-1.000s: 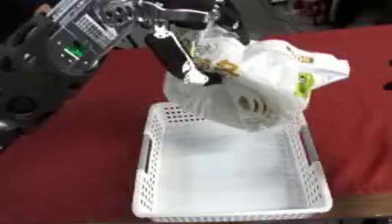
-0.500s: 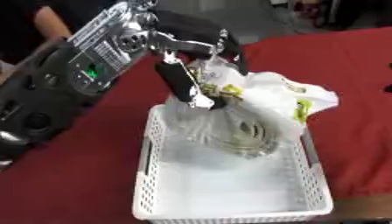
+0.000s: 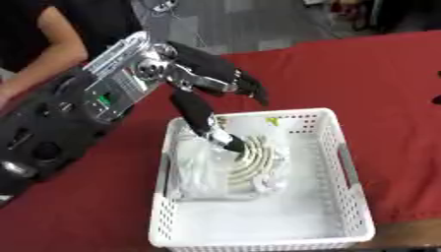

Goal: Pick up objects on the table and place them in the box.

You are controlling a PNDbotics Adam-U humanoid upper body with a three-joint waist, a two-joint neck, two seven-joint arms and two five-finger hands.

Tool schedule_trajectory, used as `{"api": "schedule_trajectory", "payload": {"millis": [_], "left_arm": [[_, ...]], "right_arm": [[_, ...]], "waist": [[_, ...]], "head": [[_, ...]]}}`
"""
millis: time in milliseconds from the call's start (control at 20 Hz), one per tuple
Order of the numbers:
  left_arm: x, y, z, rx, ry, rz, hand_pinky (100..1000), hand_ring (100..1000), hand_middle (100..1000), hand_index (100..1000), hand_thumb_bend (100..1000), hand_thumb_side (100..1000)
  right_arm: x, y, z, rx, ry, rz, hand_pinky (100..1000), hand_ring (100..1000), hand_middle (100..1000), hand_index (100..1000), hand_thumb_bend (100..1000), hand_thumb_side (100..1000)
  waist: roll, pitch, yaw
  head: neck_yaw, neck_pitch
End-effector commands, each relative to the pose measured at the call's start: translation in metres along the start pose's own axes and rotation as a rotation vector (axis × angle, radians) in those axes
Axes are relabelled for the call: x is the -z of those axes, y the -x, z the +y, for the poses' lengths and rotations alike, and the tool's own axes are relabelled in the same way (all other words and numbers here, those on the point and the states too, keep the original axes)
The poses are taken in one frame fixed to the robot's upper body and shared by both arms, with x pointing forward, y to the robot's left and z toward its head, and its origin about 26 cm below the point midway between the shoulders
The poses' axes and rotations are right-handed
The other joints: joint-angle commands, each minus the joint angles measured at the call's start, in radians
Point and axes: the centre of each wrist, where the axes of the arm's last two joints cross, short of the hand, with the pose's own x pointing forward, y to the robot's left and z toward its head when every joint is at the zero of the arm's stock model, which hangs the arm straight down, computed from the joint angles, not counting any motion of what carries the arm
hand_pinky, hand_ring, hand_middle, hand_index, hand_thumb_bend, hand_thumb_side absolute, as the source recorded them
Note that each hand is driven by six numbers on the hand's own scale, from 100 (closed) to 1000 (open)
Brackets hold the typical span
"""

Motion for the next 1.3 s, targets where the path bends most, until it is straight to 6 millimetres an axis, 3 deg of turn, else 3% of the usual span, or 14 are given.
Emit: {"api": "schedule_trajectory", "payload": {"millis": [50,500,750,1300], "left_arm": [[-0.008,-0.001,0.008,0.042,0.033,-0.017,897,949,1000,1000,1000,789],[-0.014,-0.006,0.014,0.034,0.007,-0.018,894,932,989,1000,1000,795],[-0.027,-0.021,0.023,0.103,-0.096,-0.05,920,947,994,1000,1000,799],[-0.052,-0.026,0.01,0.088,-0.159,-0.037,917,943,993,1000,1000,810]], "right_arm": [[0.005,-0.003,-0.005,-0.018,-0.004,-0.024,556,780,843,993,335,959],[0.005,-0.003,-0.005,-0.018,-0.006,-0.024,557,780,843,990,336,958],[0.005,-0.003,-0.005,-0.019,-0.005,-0.023,557,780,844,988,336,958],[0.005,-0.003,-0.006,-0.021,-0.003,-0.024,557,781,844,986,336,958]], "waist": [[-0.008,-0.01,0.002],[-0.008,-0.01,0.003],[-0.008,-0.01,0.005],[-0.01,-0.006,0.007]], "head": [[0.007,-0.016],[0.006,-0.015],[0.004,-0.016],[0.0,-0.022]]}}
